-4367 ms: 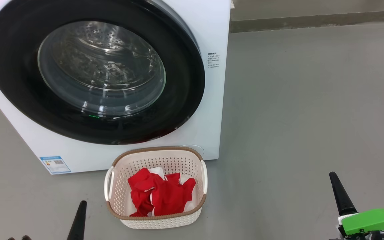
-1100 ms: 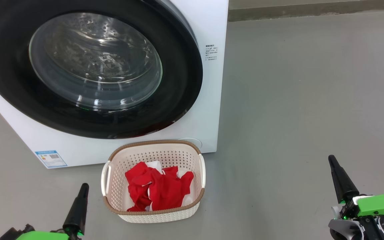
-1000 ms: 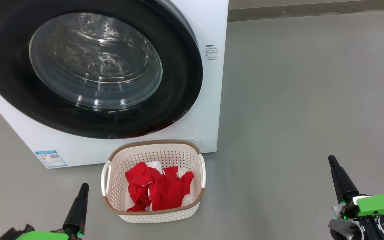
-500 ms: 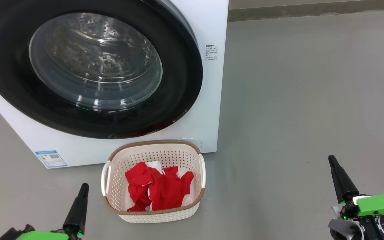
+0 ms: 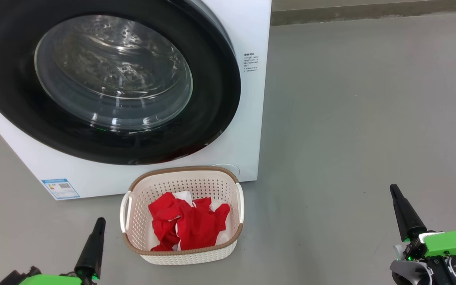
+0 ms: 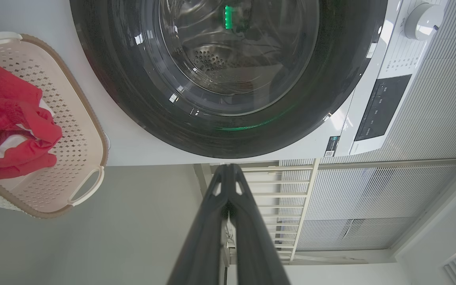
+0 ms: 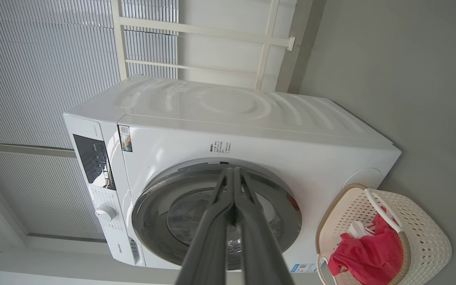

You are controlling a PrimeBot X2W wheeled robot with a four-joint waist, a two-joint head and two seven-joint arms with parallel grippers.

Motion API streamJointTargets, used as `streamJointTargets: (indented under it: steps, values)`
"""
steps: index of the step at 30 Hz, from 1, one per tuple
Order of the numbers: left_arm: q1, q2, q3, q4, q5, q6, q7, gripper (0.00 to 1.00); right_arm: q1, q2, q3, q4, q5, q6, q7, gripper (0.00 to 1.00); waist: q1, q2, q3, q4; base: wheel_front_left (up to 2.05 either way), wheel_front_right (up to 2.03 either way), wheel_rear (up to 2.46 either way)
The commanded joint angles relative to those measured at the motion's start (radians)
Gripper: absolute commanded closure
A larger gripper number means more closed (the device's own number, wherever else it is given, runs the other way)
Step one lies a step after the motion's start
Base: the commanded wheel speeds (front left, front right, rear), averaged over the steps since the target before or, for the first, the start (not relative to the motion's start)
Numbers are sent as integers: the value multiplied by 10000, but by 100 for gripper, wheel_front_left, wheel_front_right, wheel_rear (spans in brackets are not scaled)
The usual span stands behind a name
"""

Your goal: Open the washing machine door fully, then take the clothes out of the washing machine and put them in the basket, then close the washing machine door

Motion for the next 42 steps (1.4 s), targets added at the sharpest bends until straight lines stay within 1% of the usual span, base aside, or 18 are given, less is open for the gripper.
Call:
streamJointTargets:
  steps: [1, 42]
  values:
    - [-399, 102, 348, -207, -73, -69, 46, 100, -425, -158, 168, -251, -2, 4, 59, 100, 0, 0, 0, 0, 0, 0, 0]
    - [-399, 102, 348, -207, -73, -69, 45, 100, -425, -158, 168, -251, -1, 4, 58, 100, 0, 0, 0, 0, 0, 0, 0]
